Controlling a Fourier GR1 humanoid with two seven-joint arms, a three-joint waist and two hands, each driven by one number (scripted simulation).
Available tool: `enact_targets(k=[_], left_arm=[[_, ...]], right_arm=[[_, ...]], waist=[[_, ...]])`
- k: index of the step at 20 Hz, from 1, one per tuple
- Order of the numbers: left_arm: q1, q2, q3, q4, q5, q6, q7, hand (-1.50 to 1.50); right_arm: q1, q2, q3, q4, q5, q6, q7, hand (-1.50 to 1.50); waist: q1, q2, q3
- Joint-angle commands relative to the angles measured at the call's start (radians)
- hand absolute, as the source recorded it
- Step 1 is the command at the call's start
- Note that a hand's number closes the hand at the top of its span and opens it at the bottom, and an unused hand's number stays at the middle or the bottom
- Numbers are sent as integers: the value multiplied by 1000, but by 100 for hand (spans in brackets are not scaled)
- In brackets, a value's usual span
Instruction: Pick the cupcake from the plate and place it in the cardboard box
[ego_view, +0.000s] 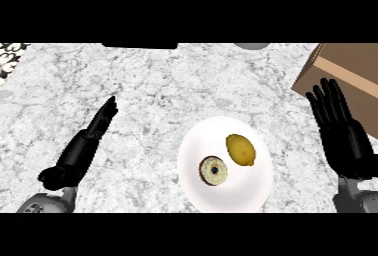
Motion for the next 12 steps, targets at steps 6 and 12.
enact_targets(k=[6,12], left_arm=[[55,38,244,-19,230,29,230,0],[72,31,260,-14,281,12,286,0]], right_arm=[[-102,-35,145,-98,40,25,270,-150],[44,68,167,-222,359,-244,-91,-150]], waist=[[-8,-28,14],[-41,-29,15]])
